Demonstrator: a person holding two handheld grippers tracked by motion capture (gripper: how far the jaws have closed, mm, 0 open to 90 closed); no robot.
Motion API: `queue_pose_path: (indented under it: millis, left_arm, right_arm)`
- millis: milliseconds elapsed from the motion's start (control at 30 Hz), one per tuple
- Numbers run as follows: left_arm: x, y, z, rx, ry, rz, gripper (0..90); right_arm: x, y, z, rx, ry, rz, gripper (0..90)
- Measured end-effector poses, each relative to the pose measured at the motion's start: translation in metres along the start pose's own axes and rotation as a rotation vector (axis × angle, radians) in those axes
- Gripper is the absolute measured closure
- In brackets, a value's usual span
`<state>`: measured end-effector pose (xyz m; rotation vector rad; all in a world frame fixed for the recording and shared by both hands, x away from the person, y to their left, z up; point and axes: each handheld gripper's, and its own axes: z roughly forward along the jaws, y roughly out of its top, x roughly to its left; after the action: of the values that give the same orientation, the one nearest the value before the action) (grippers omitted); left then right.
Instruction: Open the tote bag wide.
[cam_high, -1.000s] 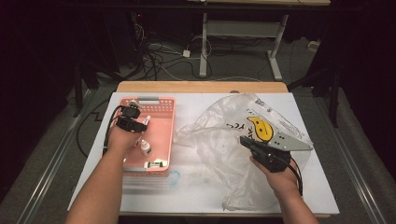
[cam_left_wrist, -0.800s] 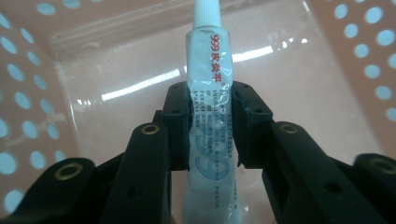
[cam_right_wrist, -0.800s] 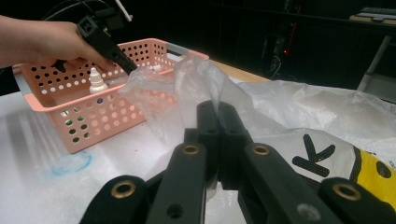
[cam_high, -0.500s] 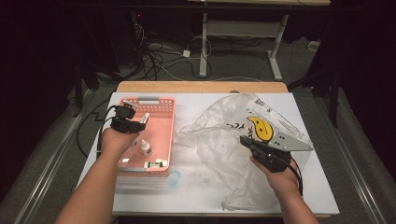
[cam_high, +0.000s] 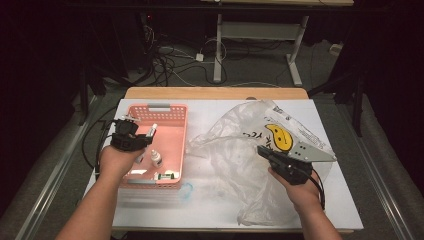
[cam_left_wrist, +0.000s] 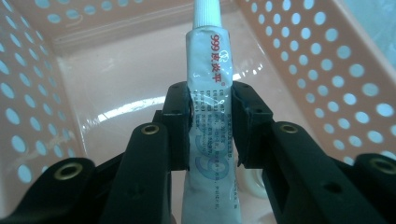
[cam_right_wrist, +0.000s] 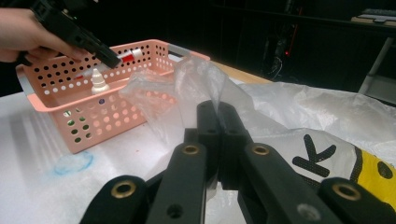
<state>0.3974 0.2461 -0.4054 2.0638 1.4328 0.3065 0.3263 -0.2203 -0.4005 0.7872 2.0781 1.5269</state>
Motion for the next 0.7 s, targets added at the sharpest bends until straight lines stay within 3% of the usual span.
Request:
queue_pose_path:
  millis: [700]
  left_arm:
    - [-0.015, -0.036, -0.033, -0.144, -0.044, 0.046, 68.2]
  right_arm:
    - [0.003, 0.000, 0.001, 0.005, 0.004, -0.008, 90.0]
